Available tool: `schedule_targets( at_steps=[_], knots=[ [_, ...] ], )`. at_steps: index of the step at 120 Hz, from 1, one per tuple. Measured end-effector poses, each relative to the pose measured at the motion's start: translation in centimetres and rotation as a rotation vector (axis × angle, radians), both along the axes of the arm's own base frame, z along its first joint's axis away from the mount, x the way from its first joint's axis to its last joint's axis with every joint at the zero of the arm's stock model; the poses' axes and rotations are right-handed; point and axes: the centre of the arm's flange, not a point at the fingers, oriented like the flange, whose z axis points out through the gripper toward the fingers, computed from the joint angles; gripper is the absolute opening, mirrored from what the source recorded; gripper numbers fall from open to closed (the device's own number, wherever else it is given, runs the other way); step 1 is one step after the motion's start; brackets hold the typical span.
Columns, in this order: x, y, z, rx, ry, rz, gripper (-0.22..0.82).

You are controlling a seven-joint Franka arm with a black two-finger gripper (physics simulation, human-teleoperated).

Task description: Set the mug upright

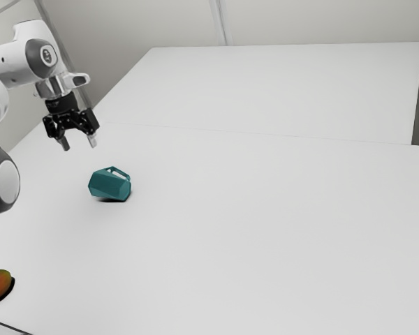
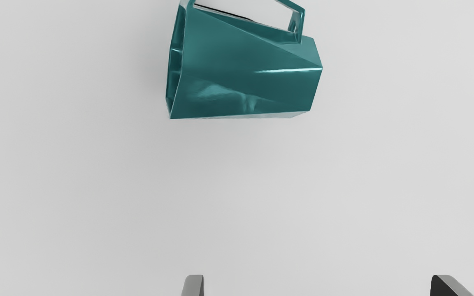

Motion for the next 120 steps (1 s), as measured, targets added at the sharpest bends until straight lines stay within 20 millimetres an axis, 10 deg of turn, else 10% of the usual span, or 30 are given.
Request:
schedule_targets(
  at_steps=[52, 120],
  knots=[
    [2.6, 6.9, -7.9, -0.124, -0.169, -0.026, 0.6],
    [3.2, 8.0, -11.9, -0.273, -0.242, -0.159, 0.6]
  ],
)
